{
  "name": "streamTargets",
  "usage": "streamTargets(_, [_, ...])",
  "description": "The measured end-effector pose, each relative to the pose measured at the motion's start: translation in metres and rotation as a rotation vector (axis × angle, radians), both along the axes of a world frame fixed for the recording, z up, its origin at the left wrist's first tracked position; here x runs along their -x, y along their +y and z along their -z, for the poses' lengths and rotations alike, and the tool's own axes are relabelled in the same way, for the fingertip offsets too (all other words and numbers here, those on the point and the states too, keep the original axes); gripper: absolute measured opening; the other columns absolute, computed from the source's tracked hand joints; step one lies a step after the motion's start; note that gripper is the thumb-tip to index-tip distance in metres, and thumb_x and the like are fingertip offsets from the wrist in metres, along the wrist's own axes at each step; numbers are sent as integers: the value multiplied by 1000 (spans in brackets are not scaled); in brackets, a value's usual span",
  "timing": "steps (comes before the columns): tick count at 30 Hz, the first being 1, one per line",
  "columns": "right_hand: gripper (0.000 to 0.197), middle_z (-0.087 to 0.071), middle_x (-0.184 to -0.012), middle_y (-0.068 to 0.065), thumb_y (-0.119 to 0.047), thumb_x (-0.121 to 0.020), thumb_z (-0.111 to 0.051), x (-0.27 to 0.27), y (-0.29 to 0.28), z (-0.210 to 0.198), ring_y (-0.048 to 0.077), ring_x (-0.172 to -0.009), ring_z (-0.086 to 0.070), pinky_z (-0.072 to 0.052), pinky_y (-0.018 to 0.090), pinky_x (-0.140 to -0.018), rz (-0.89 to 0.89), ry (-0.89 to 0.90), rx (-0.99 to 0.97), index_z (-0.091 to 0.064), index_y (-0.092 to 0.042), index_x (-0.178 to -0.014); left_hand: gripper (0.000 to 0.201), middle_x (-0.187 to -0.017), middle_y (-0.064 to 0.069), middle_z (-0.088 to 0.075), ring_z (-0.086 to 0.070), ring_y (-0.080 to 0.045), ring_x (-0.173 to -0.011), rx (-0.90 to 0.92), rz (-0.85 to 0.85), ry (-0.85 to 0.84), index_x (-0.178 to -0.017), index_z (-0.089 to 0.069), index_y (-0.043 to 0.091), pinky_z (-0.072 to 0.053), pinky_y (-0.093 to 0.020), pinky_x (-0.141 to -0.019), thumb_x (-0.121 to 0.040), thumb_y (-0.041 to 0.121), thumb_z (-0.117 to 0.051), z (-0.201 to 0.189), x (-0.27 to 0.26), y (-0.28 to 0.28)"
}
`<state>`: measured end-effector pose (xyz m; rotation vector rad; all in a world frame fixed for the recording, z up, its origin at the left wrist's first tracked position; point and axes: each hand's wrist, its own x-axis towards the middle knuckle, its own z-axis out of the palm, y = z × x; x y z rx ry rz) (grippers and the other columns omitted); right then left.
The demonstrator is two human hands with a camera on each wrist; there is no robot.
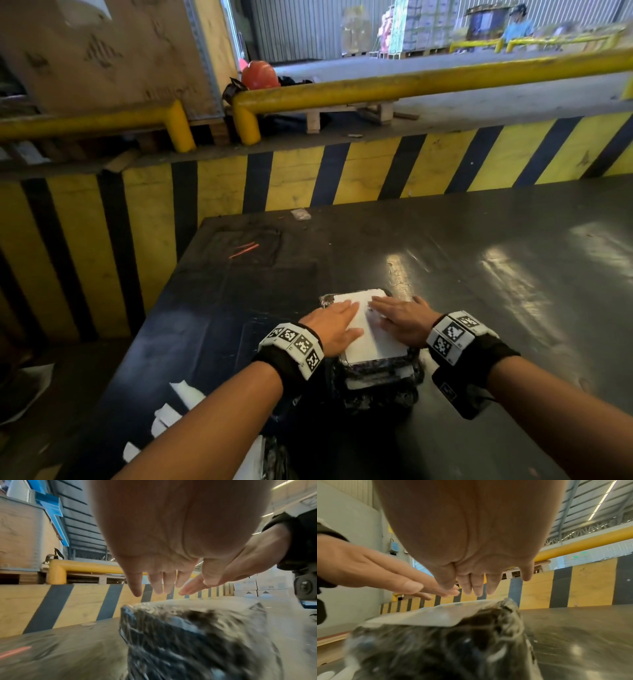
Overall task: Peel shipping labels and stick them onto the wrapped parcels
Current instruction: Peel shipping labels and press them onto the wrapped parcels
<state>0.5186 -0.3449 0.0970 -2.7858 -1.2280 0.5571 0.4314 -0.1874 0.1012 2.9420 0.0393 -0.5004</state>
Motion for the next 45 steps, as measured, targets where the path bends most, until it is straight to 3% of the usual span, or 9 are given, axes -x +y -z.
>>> streamTargets(7, [51, -11, -158, -9, -40, -100, -21, 10, -19, 9, 9, -145, -14, 2, 59, -114, 87, 27, 15, -16, -25, -148, 61, -160, 0, -7, -11, -16, -147, -56, -34, 89, -150, -10, 15, -9, -45, -119, -99, 46, -24, 9, 17, 11])
streamTargets(12, [50, -20, -156, -5, -38, -100, -23, 19, -22, 0, 12, -143, -21, -2, 60, -113, 134, 5, 7, -23, -19, -145, 55, -155, -5, -25, -24, -21, -142, -115, -26, 62, -144, -27, 11, -20, -47, -115, -99, 43, -28, -5, 18, 2])
streamTargets(17, [50, -11, -158, -7, -38, -100, -21, 53, -21, 11, 10, -145, -11, -1, 58, -114, 48, 6, -58, -16, -23, -148, 62, -159, -10, -10, -14, -25, -146, -80, 71, 29, -149, -15, 11, -17, -38, -119, -98, 40, -35, -2, 30, -30])
streamTargets(23, [51, -7, -158, -11, -40, -99, -21, 52, -39, 31, 9, -146, -7, 4, 60, -113, 158, -5, -60, -14, -26, -148, 61, -159, -4, -11, -20, -23, -145, -172, 40, 97, -148, -19, 10, -19, -45, -117, -98, 43, -33, -3, 37, -31])
streamTargets(29, [53, -6, -158, -8, -41, -99, -24, 52, -52, 20, 13, -146, -7, 2, 61, -113, 184, 1, -85, -13, -25, -148, 50, -142, -9, -43, -45, -29, -128, -273, 22, 134, -132, -46, 10, -38, -45, -105, -96, 43, -36, -18, 33, -29])
streamTargets(35, [55, -4, -158, -10, -39, -98, -28, 83, -54, 38, 12, -147, -1, 5, 59, -113, -25, -91, -140, -9, -27, -149, 63, -156, -8, -18, -32, -30, -138, -257, 104, 163, -147, -21, 14, -31, -40, -110, -94, 41, -44, -5, 47, -59])
streamTargets(41, [58, 5, -157, -15, -31, -98, -29, 72, -81, 57, 9, -146, 4, 7, 58, -114, -34, -138, -150, -1, -32, -148, 68, -160, -3, -1, -23, -27, -143, -323, 133, 216, -150, -10, 13, -29, -42, -114, -96, 38, -43, -6, 58, -54])
streamTargets(43, [56, 5, -157, -15, -33, -98, -28, 70, -86, 59, 7, -146, 4, 6, 55, -115, -18, -106, -157, -3, -32, -148, 66, -159, -5, -6, -25, -28, -142, -307, 113, 237, -149, -14, 11, -30, -41, -113, -96, 38, -42, -9, 60, -53])
streamTargets(45, [54, 0, -158, -14, -35, -98, -30, 64, -89, 54, 7, -146, 0, 3, 48, -116, 19, -52, -231, -10, -31, -148, 58, -152, -12, -29, -37, -32, -134, -259, 46, 210, -143, -30, 8, -36, -42, -108, -96, 40, -42, -18, 57, -49])
